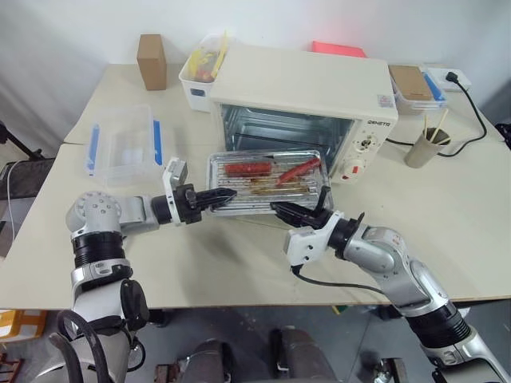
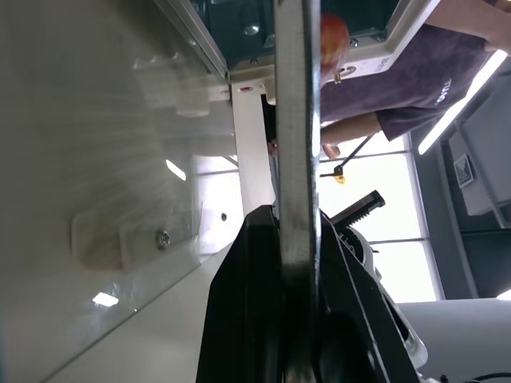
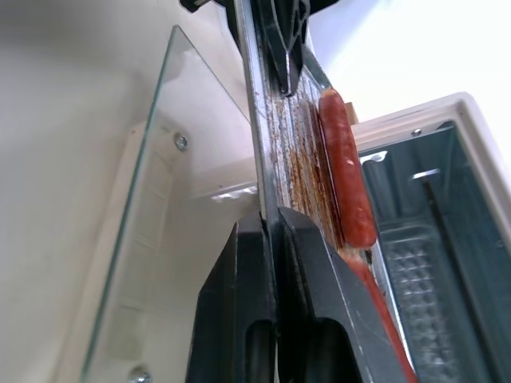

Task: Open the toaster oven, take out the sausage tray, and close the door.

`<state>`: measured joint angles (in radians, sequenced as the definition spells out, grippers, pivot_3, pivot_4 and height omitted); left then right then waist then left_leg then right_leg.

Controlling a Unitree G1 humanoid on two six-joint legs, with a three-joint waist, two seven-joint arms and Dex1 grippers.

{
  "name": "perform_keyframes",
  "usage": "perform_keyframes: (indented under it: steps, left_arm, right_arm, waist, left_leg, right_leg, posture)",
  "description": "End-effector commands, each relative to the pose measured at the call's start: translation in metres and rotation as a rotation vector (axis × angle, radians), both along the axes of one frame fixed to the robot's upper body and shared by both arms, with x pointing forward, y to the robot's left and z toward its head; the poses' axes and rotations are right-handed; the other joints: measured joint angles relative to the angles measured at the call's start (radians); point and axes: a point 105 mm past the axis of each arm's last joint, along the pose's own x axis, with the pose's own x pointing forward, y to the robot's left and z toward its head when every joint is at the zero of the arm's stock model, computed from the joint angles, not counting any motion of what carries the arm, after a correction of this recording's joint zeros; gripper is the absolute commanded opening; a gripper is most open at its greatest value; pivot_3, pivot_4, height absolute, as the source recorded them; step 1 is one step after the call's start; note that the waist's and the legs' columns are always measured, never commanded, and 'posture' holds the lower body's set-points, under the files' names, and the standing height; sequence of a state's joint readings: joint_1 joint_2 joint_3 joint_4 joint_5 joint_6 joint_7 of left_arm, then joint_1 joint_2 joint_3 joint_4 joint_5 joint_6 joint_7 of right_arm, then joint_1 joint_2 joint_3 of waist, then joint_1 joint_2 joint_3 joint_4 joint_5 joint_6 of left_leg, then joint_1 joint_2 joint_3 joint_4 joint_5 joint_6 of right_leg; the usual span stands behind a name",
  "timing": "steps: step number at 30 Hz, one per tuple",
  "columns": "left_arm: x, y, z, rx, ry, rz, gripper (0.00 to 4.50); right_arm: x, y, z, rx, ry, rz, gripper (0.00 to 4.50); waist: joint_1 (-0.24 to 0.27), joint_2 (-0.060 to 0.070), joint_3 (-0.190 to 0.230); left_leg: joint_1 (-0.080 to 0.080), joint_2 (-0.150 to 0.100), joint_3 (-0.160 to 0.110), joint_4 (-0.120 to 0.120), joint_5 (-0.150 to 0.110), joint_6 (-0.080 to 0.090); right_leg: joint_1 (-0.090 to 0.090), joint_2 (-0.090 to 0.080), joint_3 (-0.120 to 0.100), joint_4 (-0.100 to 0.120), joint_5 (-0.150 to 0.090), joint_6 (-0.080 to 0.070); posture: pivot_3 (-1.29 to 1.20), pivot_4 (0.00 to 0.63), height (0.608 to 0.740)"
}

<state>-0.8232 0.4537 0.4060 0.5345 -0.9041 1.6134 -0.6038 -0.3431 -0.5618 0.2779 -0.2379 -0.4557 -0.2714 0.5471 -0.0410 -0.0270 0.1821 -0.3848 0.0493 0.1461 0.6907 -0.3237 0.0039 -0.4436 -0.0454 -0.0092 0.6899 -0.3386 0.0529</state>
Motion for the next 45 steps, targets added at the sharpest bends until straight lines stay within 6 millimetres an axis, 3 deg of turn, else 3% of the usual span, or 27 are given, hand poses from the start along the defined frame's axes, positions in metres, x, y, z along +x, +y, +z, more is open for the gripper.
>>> perform_keyframes:
  steps: [1, 7, 8, 10, 13, 17, 19, 23, 32, 37, 45]
  left_arm:
    - [0.000, 0.003, 0.013, -0.031, -0.005, -0.025, 0.00]
    - [-0.001, 0.013, 0.020, -0.082, 0.016, -0.024, 0.00]
    - [-0.002, 0.018, 0.020, -0.082, 0.015, -0.012, 0.00]
    - [-0.010, 0.043, 0.028, -0.121, -0.007, 0.034, 0.00]
    - [-0.024, 0.074, 0.024, -0.126, -0.003, 0.099, 0.00]
    - [-0.038, 0.098, 0.013, -0.127, 0.009, 0.187, 0.00]
    - [-0.043, 0.105, 0.010, -0.139, 0.007, 0.222, 0.00]
    - [-0.052, 0.118, 0.003, -0.163, 0.007, 0.293, 0.00]
    - [-0.074, 0.136, -0.014, -0.242, -0.030, 0.508, 0.00]
    - [-0.087, 0.145, -0.023, -0.292, -0.016, 0.691, 0.00]
    - [-0.099, 0.152, -0.032, -0.298, -0.015, 0.881, 0.00]
  right_arm:
    - [-0.007, -0.007, 0.017, 0.034, -0.043, 0.014, 1.39]
    - [-0.014, -0.025, 0.013, 0.043, 0.022, 0.008, 3.37]
    - [-0.012, -0.037, 0.014, 0.063, 0.044, -0.030, 3.64]
    - [-0.019, -0.068, 0.007, 0.082, 0.152, -0.056, 3.64]
    - [-0.029, -0.102, -0.015, 0.108, 0.267, -0.077, 3.08]
    - [-0.024, -0.129, -0.024, 0.219, 0.321, -0.128, 1.82]
    - [-0.020, -0.135, -0.027, 0.260, 0.349, -0.141, 1.13]
    - [-0.017, -0.131, -0.038, 0.273, 0.427, -0.094, 0.09]
    - [0.000, -0.110, -0.058, 0.352, 0.637, -0.026, 0.02]
    - [0.007, -0.095, -0.054, 0.445, 0.686, 0.020, 0.02]
    - [0.010, -0.093, -0.006, 0.723, 0.605, 0.082, 0.02]
  waist:
    - [0.000, 0.000, 0.000]
    - [0.005, 0.000, 0.000]
    - [0.005, 0.000, 0.000]
    - [0.006, 0.000, 0.000]
    - [-0.004, 0.000, 0.000]
    - [-0.006, -0.001, 0.000]
    - [-0.007, -0.001, 0.000]
    - [-0.011, -0.002, 0.000]
    - [-0.012, -0.002, 0.000]
    - [-0.012, -0.002, 0.000]
    - [-0.008, -0.002, 0.000]
  left_leg:
    - [0.000, 0.000, 0.000, 0.000, 0.000, 0.000]
    - [0.000, 0.000, 0.000, 0.001, 0.000, 0.000]
    - [0.000, 0.000, 0.000, 0.001, 0.000, 0.000]
    - [0.000, 0.000, 0.000, 0.001, 0.000, 0.000]
    - [0.001, 0.000, 0.000, -0.001, 0.000, 0.000]
    - [0.007, 0.000, 0.001, -0.001, 0.000, 0.000]
    - [0.017, 0.000, 0.000, -0.003, 0.000, -0.001]
    - [0.018, 0.000, 0.000, -0.003, -0.001, -0.001]
    - [0.019, 0.000, -0.001, -0.004, -0.001, -0.001]
    - [0.019, 0.000, -0.002, -0.005, -0.001, -0.001]
    - [0.019, -0.001, -0.003, -0.006, -0.001, -0.001]
  right_leg:
    - [0.000, 0.000, 0.000, 0.000, 0.000, 0.000]
    - [0.000, 0.000, 0.000, 0.000, 0.000, 0.000]
    - [0.000, 0.000, 0.000, 0.000, 0.000, 0.000]
    - [0.000, 0.000, 0.000, 0.000, 0.000, 0.000]
    - [0.000, 0.000, 0.001, 0.000, 0.000, 0.000]
    - [0.006, 0.000, 0.002, -0.001, -0.001, -0.002]
    - [0.017, -0.001, 0.001, -0.003, -0.001, -0.002]
    - [0.017, -0.001, 0.001, -0.002, -0.001, -0.003]
    - [0.017, -0.003, 0.001, -0.001, -0.001, -0.003]
    - [0.018, -0.004, 0.000, -0.002, -0.001, -0.003]
    - [0.019, -0.004, 0.000, -0.005, -0.002, -0.003]
  posture:
    - [0.00, 0.150, 0.740]
    - [0.00, 0.150, 0.740]
    - [0.00, 0.150, 0.740]
    - [0.00, 0.150, 0.740]
    - [0.00, 0.150, 0.740]
    - [0.00, 0.150, 0.740]
    - [0.00, 0.150, 0.740]
    - [0.00, 0.150, 0.740]
    - [0.00, 0.150, 0.740]
    - [0.00, 0.150, 0.740]
    - [0.00, 0.150, 0.740]
